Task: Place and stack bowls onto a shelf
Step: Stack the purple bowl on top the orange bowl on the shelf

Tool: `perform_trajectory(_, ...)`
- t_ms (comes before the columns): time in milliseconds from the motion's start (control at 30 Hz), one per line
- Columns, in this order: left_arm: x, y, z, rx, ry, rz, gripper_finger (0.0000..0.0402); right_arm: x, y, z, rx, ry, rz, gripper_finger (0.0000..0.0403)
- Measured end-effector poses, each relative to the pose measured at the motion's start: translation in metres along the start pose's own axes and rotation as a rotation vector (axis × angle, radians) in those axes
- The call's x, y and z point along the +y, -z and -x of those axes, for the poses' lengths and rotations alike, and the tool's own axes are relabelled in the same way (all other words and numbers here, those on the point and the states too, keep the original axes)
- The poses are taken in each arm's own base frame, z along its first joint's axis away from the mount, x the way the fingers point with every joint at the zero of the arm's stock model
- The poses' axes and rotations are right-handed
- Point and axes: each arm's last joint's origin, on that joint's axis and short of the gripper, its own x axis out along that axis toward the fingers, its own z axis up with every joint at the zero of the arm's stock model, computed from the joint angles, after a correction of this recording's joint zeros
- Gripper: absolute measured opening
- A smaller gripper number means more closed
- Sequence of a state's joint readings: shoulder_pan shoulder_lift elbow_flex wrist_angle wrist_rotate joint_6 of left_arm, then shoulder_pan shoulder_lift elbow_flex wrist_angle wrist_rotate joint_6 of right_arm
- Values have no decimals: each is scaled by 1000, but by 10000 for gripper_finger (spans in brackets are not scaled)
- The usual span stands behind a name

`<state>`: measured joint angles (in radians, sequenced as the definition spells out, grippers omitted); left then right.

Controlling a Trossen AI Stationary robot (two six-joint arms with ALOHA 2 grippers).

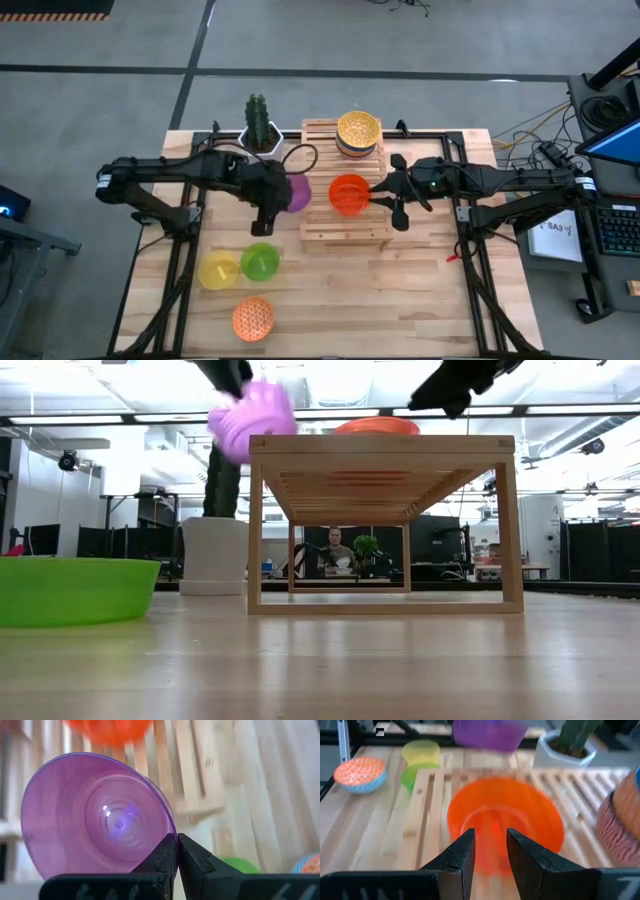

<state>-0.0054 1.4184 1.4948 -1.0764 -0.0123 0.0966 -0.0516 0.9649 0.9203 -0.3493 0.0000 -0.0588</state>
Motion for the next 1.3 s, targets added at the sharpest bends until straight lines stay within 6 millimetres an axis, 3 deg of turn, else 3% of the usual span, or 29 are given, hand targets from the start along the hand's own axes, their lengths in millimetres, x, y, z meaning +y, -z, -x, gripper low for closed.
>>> perform_trajectory(200,3,-32,6,-185,-38,-59,0,8,10,4,98,-31,-53,102)
perform_trajectory(400,5,-58,-13,-287,-65,-158,0,24,14,10,104,-96,-32,102)
perform_trajectory(667,7,-80,-41,-260,-66,-204,0,40,21,26,59,-65,-34,102)
perform_trajectory(900,9,-90,-59,-177,-67,-213,0,48,20,30,31,-91,-38,102)
perform_trajectory(1300,10,-96,-63,-171,-70,-220,0,53,20,25,36,-107,-41,102)
